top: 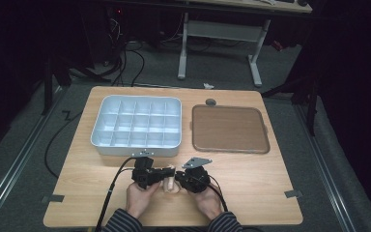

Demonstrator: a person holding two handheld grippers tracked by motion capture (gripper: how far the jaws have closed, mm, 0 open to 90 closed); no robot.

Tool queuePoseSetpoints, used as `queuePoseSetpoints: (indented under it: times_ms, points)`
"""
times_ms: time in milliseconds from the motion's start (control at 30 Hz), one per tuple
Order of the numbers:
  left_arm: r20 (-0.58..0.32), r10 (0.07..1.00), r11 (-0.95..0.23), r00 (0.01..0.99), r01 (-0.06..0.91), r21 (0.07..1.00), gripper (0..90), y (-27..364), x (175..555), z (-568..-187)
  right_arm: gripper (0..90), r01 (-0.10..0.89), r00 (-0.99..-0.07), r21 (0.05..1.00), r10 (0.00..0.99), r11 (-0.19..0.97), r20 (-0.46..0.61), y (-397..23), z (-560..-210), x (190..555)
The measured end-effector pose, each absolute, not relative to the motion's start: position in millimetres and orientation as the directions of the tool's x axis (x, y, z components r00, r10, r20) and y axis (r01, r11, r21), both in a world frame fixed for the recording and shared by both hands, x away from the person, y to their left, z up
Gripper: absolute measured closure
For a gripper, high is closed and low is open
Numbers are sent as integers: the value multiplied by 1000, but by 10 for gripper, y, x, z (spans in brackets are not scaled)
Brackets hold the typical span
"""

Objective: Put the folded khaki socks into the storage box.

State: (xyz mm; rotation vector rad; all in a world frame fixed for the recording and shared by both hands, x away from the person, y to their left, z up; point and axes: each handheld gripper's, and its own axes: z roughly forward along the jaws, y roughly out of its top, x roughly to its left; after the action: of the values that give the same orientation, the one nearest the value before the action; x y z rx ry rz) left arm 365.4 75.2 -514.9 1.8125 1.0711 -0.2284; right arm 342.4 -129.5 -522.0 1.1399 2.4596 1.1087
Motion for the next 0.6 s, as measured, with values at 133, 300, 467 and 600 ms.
queuePoseSetpoints:
  times_ms: [133, 300, 467, 600]
  points:
    - [-565, 574, -139, 593, 750, 646, 695, 748, 3658, -5190, 791, 571, -673, 710, 731, 413, 116, -1302, -5213, 3422]
    - [-560, 572, -144, 599, 746, 651, 671, 756, 3653, -5200, 777, 572, -669, 711, 734, 409, 116, -1318, -5198, 3416]
    - [-562, 569, -152, 600, 749, 645, 672, 772, 3660, -5198, 756, 569, -670, 712, 734, 412, 111, -1353, -5156, 3394]
    - [-552, 576, -159, 602, 746, 647, 648, 785, 3660, -5189, 750, 557, -677, 718, 729, 418, 100, -1397, -5092, 3332]
